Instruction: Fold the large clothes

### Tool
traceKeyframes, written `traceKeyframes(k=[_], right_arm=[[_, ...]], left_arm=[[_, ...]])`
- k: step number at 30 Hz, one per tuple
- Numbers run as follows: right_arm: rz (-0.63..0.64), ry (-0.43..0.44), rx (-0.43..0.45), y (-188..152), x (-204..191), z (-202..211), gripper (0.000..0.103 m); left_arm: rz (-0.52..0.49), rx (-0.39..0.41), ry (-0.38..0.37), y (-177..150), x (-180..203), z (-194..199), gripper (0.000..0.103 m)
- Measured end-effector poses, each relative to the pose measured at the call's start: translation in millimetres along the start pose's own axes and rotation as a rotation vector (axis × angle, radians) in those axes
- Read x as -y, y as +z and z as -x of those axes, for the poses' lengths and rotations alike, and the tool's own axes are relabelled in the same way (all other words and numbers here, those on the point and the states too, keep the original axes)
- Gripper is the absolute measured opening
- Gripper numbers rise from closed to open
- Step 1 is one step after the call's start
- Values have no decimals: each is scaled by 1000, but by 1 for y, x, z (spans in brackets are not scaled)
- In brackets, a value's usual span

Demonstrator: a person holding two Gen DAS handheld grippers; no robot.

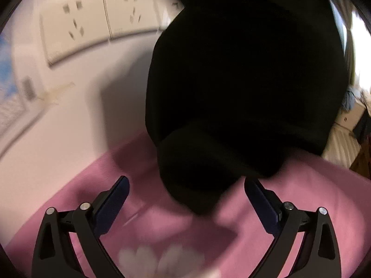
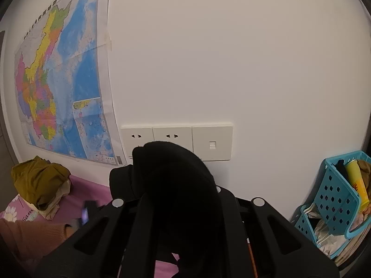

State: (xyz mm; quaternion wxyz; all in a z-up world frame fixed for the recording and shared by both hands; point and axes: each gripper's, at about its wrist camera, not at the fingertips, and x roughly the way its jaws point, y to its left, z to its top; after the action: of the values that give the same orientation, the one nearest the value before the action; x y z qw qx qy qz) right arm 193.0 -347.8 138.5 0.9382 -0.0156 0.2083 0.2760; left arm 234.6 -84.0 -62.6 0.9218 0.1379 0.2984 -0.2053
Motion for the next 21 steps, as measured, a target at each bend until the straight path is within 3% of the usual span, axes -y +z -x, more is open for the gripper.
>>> traceKeyframes(k=[2, 3, 7, 10, 14, 17, 21], right_arm=[[-9, -9, 3, -1, 7, 3, 6], [-17, -28, 5, -2, 13, 5, 6], [9, -145, 52, 5, 29, 23, 6], [-22, -182, 114, 31, 40, 53, 6], [53, -229, 229, 77, 28, 112, 6], [108, -260, 321, 105, 11, 166, 6], [142, -259, 431, 117, -12, 243, 6]], left_arm=[[64, -39, -31, 9, -8, -18, 26], [127, -50, -60, 15, -14, -24, 13], [248, 34, -41, 49, -23, -8, 8], [271, 111, -57, 91, -20, 22, 8], [305, 211, -88, 146, -15, 70, 7], [341, 372, -76, 175, -14, 134, 7], [356, 558, -67, 180, -15, 232, 9]])
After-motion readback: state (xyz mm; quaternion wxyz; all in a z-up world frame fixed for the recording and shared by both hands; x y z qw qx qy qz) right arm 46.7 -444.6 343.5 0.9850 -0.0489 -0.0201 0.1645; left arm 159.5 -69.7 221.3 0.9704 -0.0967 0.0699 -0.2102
